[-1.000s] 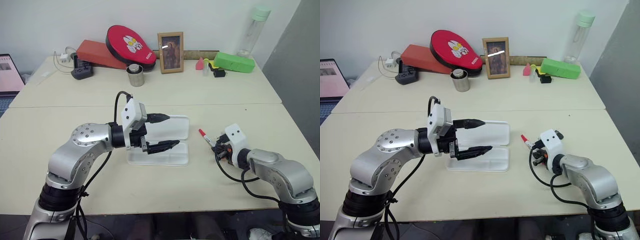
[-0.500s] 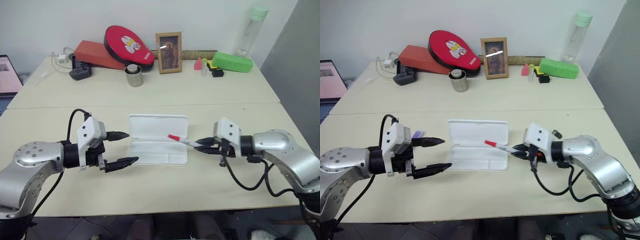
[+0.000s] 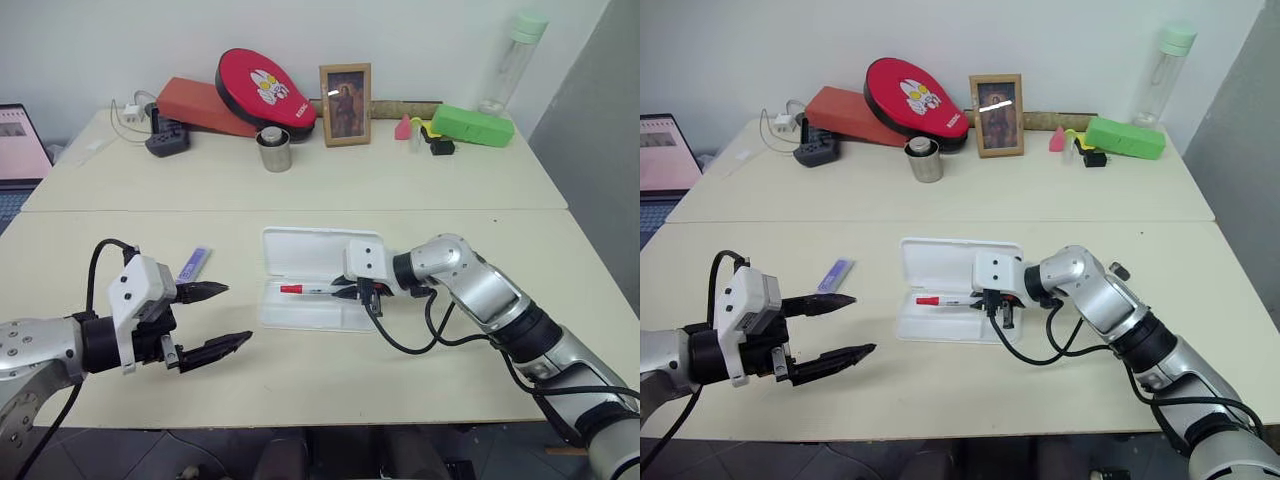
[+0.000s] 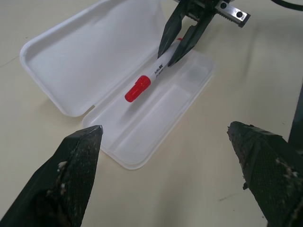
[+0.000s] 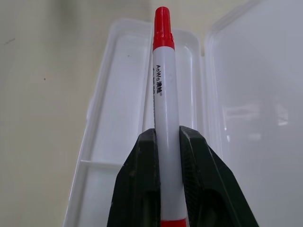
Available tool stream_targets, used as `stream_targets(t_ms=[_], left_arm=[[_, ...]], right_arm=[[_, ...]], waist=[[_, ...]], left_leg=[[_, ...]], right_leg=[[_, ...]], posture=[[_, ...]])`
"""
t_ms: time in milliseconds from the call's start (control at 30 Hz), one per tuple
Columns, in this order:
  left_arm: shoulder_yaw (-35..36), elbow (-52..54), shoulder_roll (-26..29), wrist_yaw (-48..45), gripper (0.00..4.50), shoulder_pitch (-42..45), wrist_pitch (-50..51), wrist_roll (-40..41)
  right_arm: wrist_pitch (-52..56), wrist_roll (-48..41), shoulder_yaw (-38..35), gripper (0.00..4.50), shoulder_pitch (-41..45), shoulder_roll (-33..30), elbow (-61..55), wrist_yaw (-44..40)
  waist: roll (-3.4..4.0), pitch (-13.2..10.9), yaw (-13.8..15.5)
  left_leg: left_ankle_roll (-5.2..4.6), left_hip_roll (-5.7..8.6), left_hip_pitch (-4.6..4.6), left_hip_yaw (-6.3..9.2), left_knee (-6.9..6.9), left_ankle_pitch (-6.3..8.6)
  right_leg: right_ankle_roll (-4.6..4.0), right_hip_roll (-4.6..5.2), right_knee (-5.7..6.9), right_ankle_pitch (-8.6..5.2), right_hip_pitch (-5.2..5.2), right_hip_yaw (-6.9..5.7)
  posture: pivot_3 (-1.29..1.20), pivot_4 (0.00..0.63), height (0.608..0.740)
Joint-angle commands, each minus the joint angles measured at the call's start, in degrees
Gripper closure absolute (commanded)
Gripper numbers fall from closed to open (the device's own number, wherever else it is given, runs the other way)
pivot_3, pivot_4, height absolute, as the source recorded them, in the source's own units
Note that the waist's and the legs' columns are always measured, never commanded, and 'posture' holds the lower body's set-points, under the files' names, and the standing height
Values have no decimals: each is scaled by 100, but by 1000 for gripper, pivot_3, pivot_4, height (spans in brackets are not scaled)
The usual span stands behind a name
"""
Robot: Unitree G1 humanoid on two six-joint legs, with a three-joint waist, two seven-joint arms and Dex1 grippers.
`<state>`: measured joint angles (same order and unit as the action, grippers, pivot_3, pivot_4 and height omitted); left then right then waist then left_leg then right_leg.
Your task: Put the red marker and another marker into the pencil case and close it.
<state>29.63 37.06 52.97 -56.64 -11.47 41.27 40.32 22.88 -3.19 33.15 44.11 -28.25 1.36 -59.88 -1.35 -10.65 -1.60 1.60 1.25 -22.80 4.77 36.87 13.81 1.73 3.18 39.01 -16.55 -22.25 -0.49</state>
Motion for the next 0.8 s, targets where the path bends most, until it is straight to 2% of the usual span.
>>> stream_targets(t_ms=[33,167,233,367,500,600,633,667,700,733,800], left_arm=[[269,270,-1,145,0,-88,64,166],[280,343,2,238,0,-128,97,203],[252,376,0,305,0,-112,112,233],[176,368,18,394,0,-102,81,244],[165,358,20,449,0,-80,75,288],[159,283,-10,525,0,-98,71,269],[148,185,-60,638,0,-60,32,186],[157,23,-147,796,0,16,52,169],[141,-182,-240,954,0,96,62,123],[127,-315,-299,1056,0,152,70,98],[-26,-753,-392,1322,0,279,-118,-300]], right_arm=[[-236,161,-36,4234,140,103,63,-130],[-277,319,-56,4234,200,236,310,-159],[-236,357,-114,3534,239,317,382,-154],[-136,382,-224,2767,270,415,408,-151],[-83,316,-341,1679,264,459,331,-204],[156,19,-587,1047,224,481,-9,-292],[289,-120,-692,678,196,464,-215,-345],[532,-400,-866,547,149,460,-534,-410],[792,-721,-1054,186,84,462,-878,-474],[974,-936,-1174,44,40,462,-1105,-507],[1387,-1405,-1420,44,-66,450,-1575,-544]], waist=[[0,0,-5],[1,0,-13],[1,0,-11],[1,-1,-12],[1,-1,-10],[2,-1,-10],[2,-1,-10],[4,-2,-8],[5,-3,-7],[5,-3,-4],[4,-2,-4]], left_leg=[[0,-1,0,0,0,0],[0,-2,4,-2,-2,0],[0,-3,4,-1,-2,0],[0,-3,4,-2,-2,0],[0,-3,3,-1,-2,0],[0,-3,3,-1,-2,0],[0,-3,3,-1,-2,0],[0,-3,3,0,-3,0],[0,-3,3,0,-3,0],[0,-3,3,1,-3,0],[0,-4,2,9,-2,1]], right_leg=[[0,0,0,0,0,0],[-1,-3,2,1,0,-2],[-3,-4,2,2,0,-2],[-3,-4,2,2,0,-3],[-3,-4,2,2,-1,-3],[-3,-4,2,2,-1,-2],[-3,-4,2,2,-1,-2],[-3,-4,2,2,-1,-2],[-3,-4,2,2,-1,-2],[-3,-4,2,2,-1,-1],[-3,-3,1,2,0,-2]], posture=[[0,150,740],[0,150,740],[0,150,740],[0,150,740],[0,150,740],[0,150,740],[0,150,740],[0,150,740],[0,150,740],[0,150,740],[0,150,740]])
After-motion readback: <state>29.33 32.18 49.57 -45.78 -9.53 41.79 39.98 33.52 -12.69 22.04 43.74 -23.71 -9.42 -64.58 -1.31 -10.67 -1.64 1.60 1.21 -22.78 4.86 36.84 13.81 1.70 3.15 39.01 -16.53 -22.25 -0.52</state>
